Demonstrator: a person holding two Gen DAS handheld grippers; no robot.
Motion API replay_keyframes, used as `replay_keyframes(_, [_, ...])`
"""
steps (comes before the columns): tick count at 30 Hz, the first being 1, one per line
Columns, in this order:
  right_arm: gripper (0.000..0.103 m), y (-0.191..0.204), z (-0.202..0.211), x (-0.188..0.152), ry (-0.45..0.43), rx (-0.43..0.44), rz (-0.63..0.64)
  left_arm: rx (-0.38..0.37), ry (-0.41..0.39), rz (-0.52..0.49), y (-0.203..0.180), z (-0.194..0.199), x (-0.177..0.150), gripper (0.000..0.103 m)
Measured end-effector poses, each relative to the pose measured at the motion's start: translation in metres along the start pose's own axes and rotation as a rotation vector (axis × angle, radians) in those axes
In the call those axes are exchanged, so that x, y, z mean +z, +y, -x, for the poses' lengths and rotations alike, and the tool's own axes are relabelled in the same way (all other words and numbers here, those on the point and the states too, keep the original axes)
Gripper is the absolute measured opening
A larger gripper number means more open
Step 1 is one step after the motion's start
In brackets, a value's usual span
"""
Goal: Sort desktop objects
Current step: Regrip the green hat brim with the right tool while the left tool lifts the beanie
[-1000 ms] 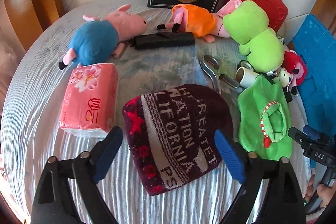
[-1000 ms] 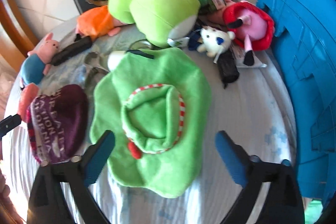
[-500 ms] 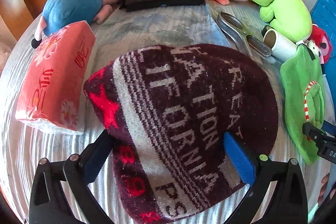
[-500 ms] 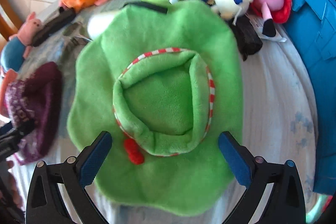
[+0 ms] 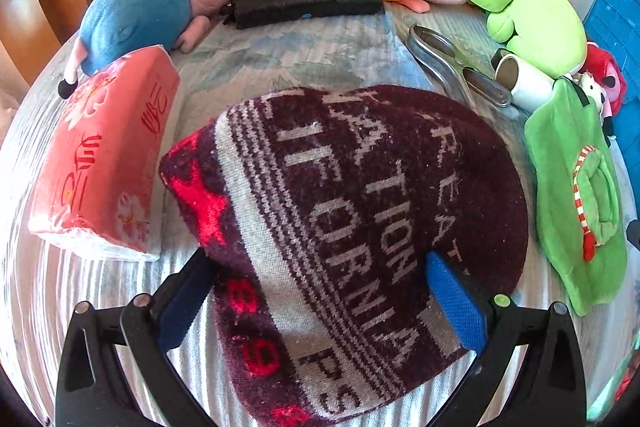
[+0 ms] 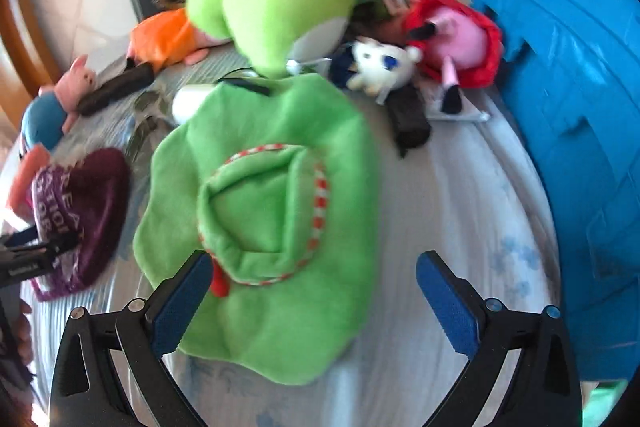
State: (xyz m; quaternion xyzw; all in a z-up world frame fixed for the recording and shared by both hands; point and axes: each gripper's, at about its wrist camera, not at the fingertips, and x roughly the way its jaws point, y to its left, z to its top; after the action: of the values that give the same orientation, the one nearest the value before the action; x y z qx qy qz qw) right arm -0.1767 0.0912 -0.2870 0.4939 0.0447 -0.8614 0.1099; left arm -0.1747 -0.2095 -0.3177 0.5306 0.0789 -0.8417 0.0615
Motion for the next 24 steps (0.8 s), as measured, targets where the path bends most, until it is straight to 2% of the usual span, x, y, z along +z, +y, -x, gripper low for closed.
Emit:
replay_keyframes(3, [0.103, -0.019, -0.013, 0.003, 0.054, 0.044, -0.086, 0.005, -0.008, 0.008, -0.001, 0.000, 0.001, 0.103])
replay_keyframes(6, [0.103, -0.023, -0.027, 0.006, 0.070, 0.123, -0.124, 0.011, -0.014, 0.027, 0.000, 0.003, 0.000, 0.103])
replay_keyframes(9, [0.103, -0.015, -0.051, 0.007, 0.114, 0.133, -0.140, 0.031, -0.022, 0.065, -0.004, -0.001, 0.004, 0.103])
replay_keyframes(10, [0.103, -0.008, -0.051, 0.008, 0.086, 0.095, -0.113, 0.034, -0.022, 0.073, -0.007, -0.002, 0.006, 0.101])
replay_keyframes(11, [0.093, -0.001, -0.051, 0.008, 0.070, 0.090, -0.084, 0.031, -0.026, 0.075, -0.008, -0.001, 0.006, 0.097])
replay_keyframes(12, [0.086, 0.006, -0.052, 0.008, 0.065, 0.091, -0.060, 0.020, -0.031, 0.068, -0.011, 0.002, 0.007, 0.081])
replay_keyframes(13, [0.060, 0.012, -0.050, 0.009, 0.049, 0.065, -0.040, 0.001, -0.029, 0.059, -0.014, 0.004, 0.008, 0.061])
replay_keyframes(14, [0.042, 0.018, -0.049, 0.010, 0.043, 0.047, -0.027, -0.017, -0.022, 0.054, -0.017, 0.007, 0.008, 0.052])
replay_keyframes(15, [0.037, 0.021, -0.049, 0.010, 0.041, 0.023, -0.020, -0.016, -0.017, 0.047, -0.019, 0.010, 0.008, 0.041])
replay_keyframes(16, [0.032, 0.022, -0.047, 0.010, 0.037, 0.012, -0.016, -0.002, -0.019, 0.037, -0.023, 0.014, 0.009, 0.039])
replay_keyframes(17, [0.027, 0.022, -0.044, 0.011, 0.029, 0.011, -0.016, 0.010, -0.029, 0.025, -0.026, 0.018, 0.010, 0.038])
replay_keyframes(20, [0.023, 0.017, -0.026, 0.014, -0.017, -0.001, -0.014, 0.026, -0.068, -0.012, -0.034, 0.038, 0.011, 0.036])
replay_keyframes(24, [0.021, 0.018, 0.014, 0.027, -0.119, 0.010, 0.018, 0.023, -0.145, -0.044, -0.045, 0.072, 0.022, 0.035])
